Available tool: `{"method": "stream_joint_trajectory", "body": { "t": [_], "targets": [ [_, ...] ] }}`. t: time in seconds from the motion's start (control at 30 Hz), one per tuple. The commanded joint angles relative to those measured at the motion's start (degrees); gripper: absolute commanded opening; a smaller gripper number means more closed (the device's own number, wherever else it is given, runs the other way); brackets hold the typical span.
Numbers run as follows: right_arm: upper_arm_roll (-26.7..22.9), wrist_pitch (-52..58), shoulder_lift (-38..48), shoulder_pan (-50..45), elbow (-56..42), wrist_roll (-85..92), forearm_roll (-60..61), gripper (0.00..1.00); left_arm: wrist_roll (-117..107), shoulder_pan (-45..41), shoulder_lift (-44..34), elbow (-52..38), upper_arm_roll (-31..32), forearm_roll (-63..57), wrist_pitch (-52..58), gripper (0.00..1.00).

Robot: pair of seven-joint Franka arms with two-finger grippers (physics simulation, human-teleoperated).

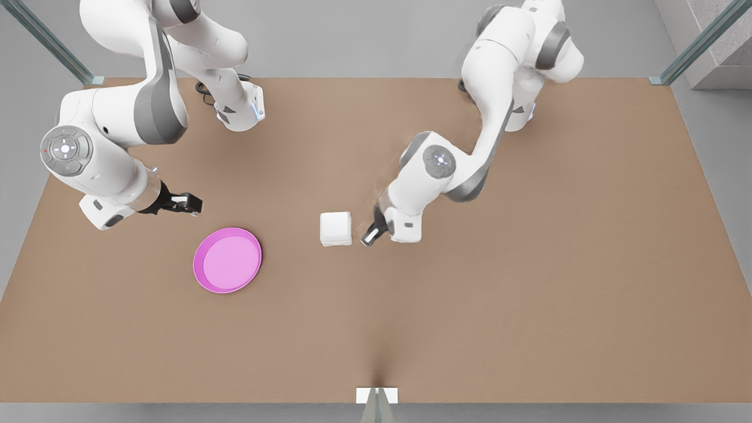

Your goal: Pack egg into the box and close the box lid

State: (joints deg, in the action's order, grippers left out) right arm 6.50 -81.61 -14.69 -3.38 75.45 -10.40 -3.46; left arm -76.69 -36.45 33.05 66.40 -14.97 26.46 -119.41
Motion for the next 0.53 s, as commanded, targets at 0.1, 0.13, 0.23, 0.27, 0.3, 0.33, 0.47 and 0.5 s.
{"method": "stream_joint_trajectory", "body": {
  "t": [0.1, 0.13, 0.23, 0.27, 0.3, 0.33, 0.47, 0.5],
  "targets": [
    [0.0, 0.22, -1.66, 0.04, -0.04, 1.96, 0.03, 1.0, 81.62, 12.63, -5.89, -6.11, -1.11, -25.06, 49.18, 1.0],
    [0.0, 0.31, -1.75, 0.04, 0.05, 2.13, 0.12, 1.0, 81.97, 13.25, -14.14, -3.48, -0.14, -25.41, 50.15, 1.0],
    [0.0, 0.31, -1.92, -0.31, 0.31, 1.78, 0.03, 1.0, 81.97, 17.9, -27.42, 11.38, 9.61, -29.98, 44.44, 1.0],
    [0.0, 0.31, -2.01, -0.13, 0.22, 2.05, 0.12, 1.0, 82.06, 17.9, -27.69, 12.18, 9.7, -29.72, 44.18, 1.0],
    [0.0, 0.31, -2.01, -0.04, 0.22, 2.05, 0.21, 1.0, 82.06, 17.9, -27.69, 12.62, 9.7, -29.72, 44.18, 1.0],
    [0.0, 0.31, -2.01, -0.13, 0.22, 2.05, 0.21, 1.0, 82.06, 17.9, -27.6, 12.62, 9.7, -29.72, 44.18, 1.0],
    [0.0, 0.31, -1.92, 0.04, 0.22, 2.05, 0.12, 1.0, 81.97, 17.9, -27.6, 12.62, 9.7, -29.63, 44.26, 1.0],
    [0.0, 0.39, -1.92, 0.04, 0.22, 2.05, 0.21, 1.0, 81.97, 17.9, -27.6, 12.62, 9.79, -29.72, 44.26, 1.0]
  ]
}}
